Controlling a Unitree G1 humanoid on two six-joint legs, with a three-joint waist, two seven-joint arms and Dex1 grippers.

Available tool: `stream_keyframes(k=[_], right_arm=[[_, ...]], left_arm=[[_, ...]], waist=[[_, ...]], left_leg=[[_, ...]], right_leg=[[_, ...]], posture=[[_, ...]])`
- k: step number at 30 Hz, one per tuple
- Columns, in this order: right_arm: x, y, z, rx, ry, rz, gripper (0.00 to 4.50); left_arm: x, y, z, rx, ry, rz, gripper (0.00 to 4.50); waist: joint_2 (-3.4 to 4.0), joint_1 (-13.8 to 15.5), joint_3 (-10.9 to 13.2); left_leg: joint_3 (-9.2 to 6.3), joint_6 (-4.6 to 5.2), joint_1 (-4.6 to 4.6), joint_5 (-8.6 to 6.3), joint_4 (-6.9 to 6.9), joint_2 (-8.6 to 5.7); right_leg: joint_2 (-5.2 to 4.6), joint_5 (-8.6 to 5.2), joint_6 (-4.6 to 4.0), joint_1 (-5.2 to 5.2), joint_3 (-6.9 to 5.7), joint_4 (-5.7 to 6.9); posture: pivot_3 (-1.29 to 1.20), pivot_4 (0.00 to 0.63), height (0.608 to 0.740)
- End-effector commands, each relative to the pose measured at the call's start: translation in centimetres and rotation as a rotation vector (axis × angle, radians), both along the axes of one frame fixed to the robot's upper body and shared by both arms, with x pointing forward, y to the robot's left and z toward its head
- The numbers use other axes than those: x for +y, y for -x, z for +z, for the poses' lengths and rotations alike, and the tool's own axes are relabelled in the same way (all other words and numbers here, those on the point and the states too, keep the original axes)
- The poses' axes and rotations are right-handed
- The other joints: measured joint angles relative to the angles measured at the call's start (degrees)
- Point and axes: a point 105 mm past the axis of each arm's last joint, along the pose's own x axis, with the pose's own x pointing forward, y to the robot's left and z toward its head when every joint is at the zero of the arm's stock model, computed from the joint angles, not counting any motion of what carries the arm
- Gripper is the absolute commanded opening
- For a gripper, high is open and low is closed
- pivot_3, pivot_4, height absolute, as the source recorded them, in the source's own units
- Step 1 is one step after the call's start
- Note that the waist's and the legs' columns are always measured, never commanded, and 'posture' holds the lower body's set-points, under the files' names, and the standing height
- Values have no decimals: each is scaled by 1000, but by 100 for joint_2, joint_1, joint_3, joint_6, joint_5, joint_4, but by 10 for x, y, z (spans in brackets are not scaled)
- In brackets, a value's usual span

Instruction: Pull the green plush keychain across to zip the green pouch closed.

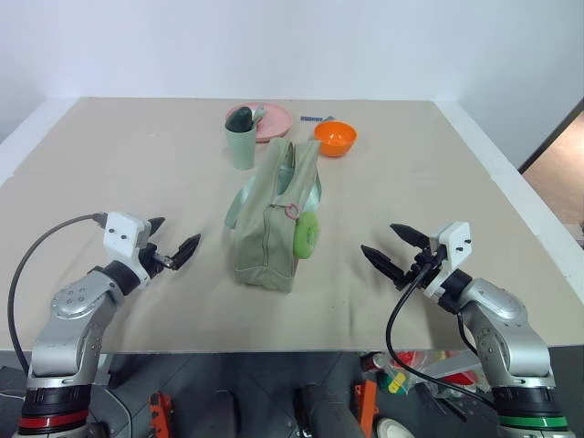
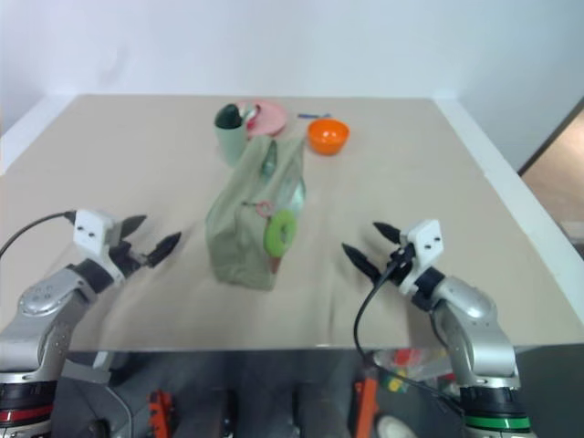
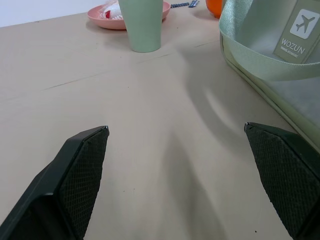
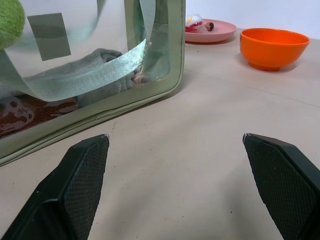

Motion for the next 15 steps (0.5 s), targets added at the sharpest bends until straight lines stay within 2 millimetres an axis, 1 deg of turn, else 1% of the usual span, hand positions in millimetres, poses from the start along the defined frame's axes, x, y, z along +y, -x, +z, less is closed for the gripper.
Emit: stream_keyframes(k=[1,4,15], right_arm=[[-1,2,16,-54,12,9,4441],[1,3,16,-50,19,14,4441],[1,3,15,-43,28,25,4441]], left_arm=[[-4,-1,14,-52,-11,-25,4500],[-11,-1,17,-54,6,-55,4500],[-20,2,26,-70,41,-104,4500]], waist=[[0,0,0],[0,0,0],[0,0,0]], left_leg=[[0,0,0,0,0,0],[0,0,0,0,0,-1],[0,0,0,0,0,0]], right_leg=[[0,0,0,0,0,0],[0,0,0,0,-1,0],[0,1,1,0,0,0]], posture=[[0,150,740],[0,150,740],[0,150,740]])
